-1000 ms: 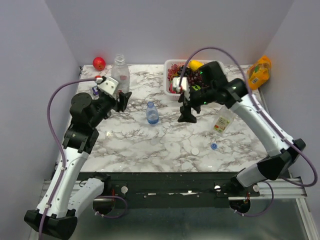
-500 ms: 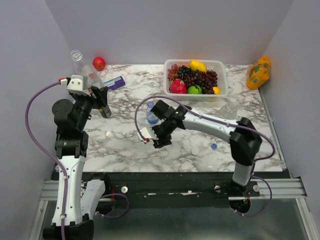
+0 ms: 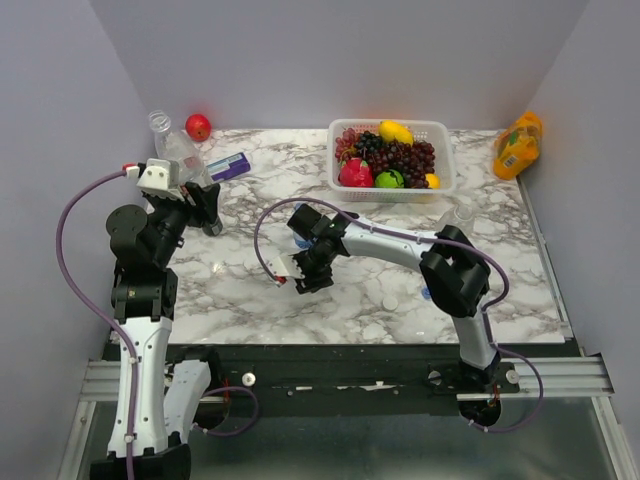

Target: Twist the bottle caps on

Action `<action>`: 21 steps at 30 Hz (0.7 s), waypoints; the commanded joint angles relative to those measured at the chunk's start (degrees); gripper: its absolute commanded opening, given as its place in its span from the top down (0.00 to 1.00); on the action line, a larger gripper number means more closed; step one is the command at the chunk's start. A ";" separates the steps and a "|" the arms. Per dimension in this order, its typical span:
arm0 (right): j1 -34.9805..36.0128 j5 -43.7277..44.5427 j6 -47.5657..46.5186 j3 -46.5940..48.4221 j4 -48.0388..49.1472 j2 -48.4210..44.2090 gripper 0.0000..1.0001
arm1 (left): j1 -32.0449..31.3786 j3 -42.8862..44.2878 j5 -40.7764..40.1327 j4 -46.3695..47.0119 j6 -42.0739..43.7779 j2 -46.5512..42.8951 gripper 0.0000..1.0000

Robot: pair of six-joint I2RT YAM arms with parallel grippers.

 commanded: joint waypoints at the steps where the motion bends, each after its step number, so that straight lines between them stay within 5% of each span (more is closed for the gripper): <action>1: 0.19 1.53 0.27 2.61 1.32 2.61 0.39 | 0.54 -0.48 2.42 1.48 -0.98 -0.06 0.97; 21: 0.36 0.91 0.01 3.76 0.80 5.33 0.46 | 0.54 -2.59 3.39 2.53 -0.98 0.91 0.96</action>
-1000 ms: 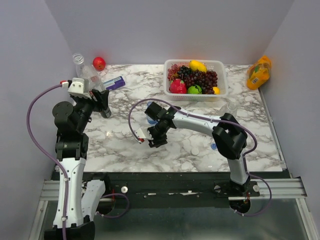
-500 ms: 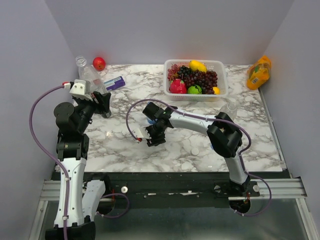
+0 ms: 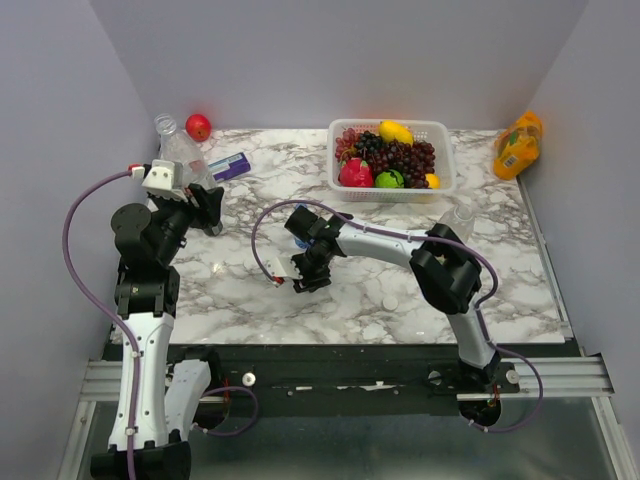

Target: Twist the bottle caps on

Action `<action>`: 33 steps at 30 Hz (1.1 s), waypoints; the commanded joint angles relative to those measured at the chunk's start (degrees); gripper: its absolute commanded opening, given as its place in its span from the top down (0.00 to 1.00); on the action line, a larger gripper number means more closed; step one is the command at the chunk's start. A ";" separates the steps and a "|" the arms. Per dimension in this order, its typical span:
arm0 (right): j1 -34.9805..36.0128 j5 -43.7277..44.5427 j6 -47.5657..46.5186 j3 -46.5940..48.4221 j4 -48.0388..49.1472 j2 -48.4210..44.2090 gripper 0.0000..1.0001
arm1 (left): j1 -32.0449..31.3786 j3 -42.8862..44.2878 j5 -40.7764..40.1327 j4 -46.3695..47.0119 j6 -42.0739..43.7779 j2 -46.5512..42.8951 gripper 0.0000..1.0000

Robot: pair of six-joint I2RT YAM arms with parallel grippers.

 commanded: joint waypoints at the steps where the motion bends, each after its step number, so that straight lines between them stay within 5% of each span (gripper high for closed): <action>1: 0.45 0.17 -0.32 2.10 0.36 2.08 0.46 | 0.32 -0.56 1.70 1.57 -0.30 0.06 0.96; 7: 0.54 -0.01 -0.59 2.54 0.18 2.43 0.49 | 0.23 -0.99 1.88 2.10 -0.30 0.67 0.96; 16: 0.71 -0.80 0.03 1.05 0.27 0.59 0.67 | 0.32 -2.75 4.60 2.97 1.97 0.85 0.96; 23: 0.01 -1.32 3.45 -4.75 -4.72 -16.35 0.73 | -1.17 -8.46 18.03 10.26 9.09 1.81 0.96; 33: -8.68 0.16 16.98 7.86 -24.49 -34.22 0.75 | -20.24 -9.51 21.83 16.67 20.35 10.08 1.00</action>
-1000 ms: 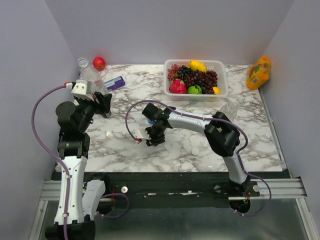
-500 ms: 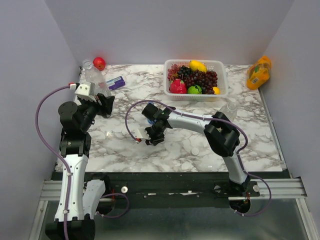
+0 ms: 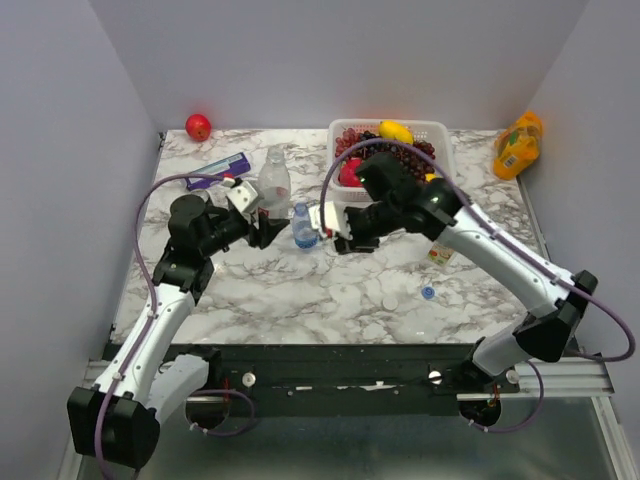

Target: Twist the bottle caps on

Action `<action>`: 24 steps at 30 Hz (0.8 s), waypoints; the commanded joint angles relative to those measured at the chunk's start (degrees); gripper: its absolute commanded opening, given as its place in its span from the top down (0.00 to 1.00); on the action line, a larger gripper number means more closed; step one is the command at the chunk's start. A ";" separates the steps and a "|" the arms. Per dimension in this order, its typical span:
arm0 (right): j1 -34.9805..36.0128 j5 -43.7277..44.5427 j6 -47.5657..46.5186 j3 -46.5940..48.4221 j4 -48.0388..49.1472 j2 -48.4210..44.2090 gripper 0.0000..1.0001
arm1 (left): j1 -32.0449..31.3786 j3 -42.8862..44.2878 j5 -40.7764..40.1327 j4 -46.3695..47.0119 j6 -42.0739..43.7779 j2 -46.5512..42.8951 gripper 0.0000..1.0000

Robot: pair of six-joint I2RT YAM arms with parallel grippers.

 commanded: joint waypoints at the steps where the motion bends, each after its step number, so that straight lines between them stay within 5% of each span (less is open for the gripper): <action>1: -5.65 1.22 7.00 9.15 -14.99 -2.22 0.75 | -6.32 -3.74 4.41 8.20 6.23 0.39 1.00; 5: -9.70 0.43 6.57 20.14 -22.31 -3.36 0.74 | -11.06 -13.83 5.91 14.18 6.76 -1.27 1.00; 11: -6.73 -2.56 7.01 35.52 -29.68 1.11 0.72 | -20.03 -23.00 3.97 26.85 5.18 -1.46 1.00; 17: 2.85 -0.01 2.71 35.54 -31.36 4.09 0.70 | -23.99 -25.29 2.48 31.42 4.03 1.18 1.00; 24: 5.59 0.25 0.16 36.51 -32.08 7.00 0.69 | -25.05 -25.03 2.13 30.81 6.93 2.24 1.00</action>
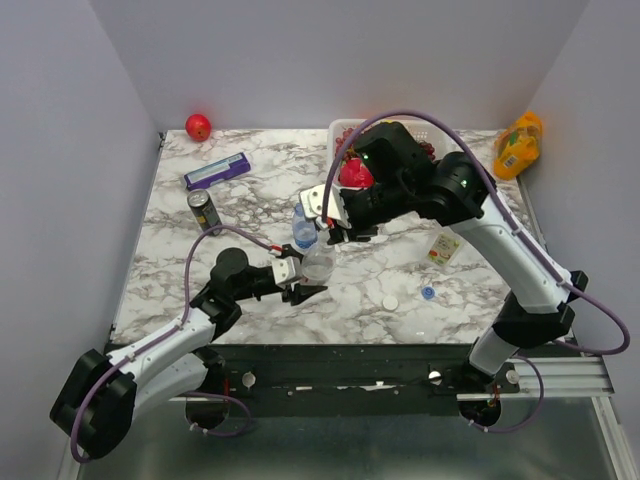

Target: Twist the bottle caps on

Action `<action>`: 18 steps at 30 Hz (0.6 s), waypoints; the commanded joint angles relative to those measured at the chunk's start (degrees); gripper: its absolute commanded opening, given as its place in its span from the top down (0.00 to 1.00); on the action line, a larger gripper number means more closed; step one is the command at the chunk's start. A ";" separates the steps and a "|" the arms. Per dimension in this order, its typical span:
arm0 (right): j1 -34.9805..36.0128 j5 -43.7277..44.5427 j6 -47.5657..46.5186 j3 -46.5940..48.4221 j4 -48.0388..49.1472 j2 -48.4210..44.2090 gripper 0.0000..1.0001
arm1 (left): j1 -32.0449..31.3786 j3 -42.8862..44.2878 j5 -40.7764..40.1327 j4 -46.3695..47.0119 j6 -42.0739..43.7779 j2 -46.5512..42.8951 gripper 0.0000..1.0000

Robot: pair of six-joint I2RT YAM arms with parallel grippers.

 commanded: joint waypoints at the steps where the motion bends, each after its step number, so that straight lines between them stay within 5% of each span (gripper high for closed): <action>1: 0.80 0.95 -2.51 1.00 -11.81 0.80 0.68 | -0.68 0.04 -1.28 2.39 2.65 0.93 1.00; 18: 1.33 1.13 -4.19 -9.11 -11.81 -2.98 0.68 | -1.12 -1.54 -6.21 5.38 8.01 2.51 1.00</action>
